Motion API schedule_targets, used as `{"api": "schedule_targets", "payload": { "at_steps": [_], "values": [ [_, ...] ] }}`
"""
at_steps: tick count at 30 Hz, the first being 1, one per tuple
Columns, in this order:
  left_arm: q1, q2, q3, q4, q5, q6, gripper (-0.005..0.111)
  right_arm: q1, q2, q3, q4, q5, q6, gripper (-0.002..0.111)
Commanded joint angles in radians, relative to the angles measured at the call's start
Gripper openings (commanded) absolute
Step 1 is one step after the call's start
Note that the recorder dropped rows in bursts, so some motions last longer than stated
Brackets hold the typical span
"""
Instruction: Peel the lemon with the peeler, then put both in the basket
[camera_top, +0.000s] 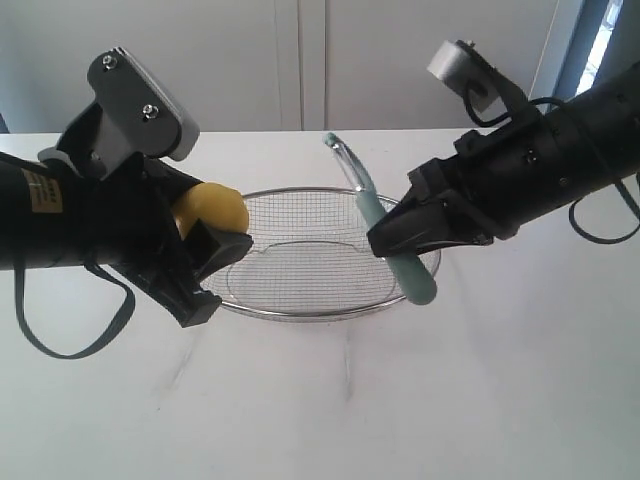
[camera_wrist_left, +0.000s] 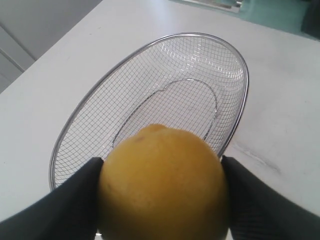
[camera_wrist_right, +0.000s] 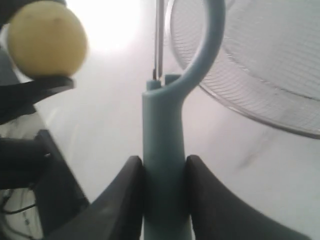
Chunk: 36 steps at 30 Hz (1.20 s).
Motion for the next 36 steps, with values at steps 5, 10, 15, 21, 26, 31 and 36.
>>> {"api": "schedule_targets", "payload": {
  "at_steps": [5, 10, 15, 21, 26, 31, 36],
  "values": [
    [-0.005, -0.008, 0.001, -0.012, -0.001, 0.002, 0.000, 0.027, 0.033, -0.003, -0.048, -0.063, 0.056, 0.000],
    [-0.005, -0.008, 0.001, -0.012, -0.001, 0.002, 0.000, 0.105, 0.108, -0.003, -0.034, -0.063, 0.056, 0.000],
    [-0.005, -0.008, 0.001, -0.012, -0.001, 0.002, 0.000, 0.200, 0.191, -0.003, 0.024, -0.061, 0.046, 0.000],
    [-0.005, -0.008, 0.001, -0.012, -0.001, 0.002, 0.000, 0.243, 0.245, -0.003, 0.208, 0.014, -0.047, 0.000],
    [-0.005, -0.008, 0.001, -0.012, -0.001, 0.002, 0.000, 0.243, 0.250, -0.003, 0.293, 0.066, -0.103, 0.000],
    [-0.005, -0.008, 0.001, -0.012, -0.001, 0.002, 0.000, 0.243, 0.250, -0.003, 0.293, 0.061, -0.103, 0.000],
    [-0.005, -0.008, 0.001, -0.012, -0.001, 0.002, 0.000, 0.229, 0.250, -0.003, 0.293, 0.058, -0.103, 0.000]
  ]
}}
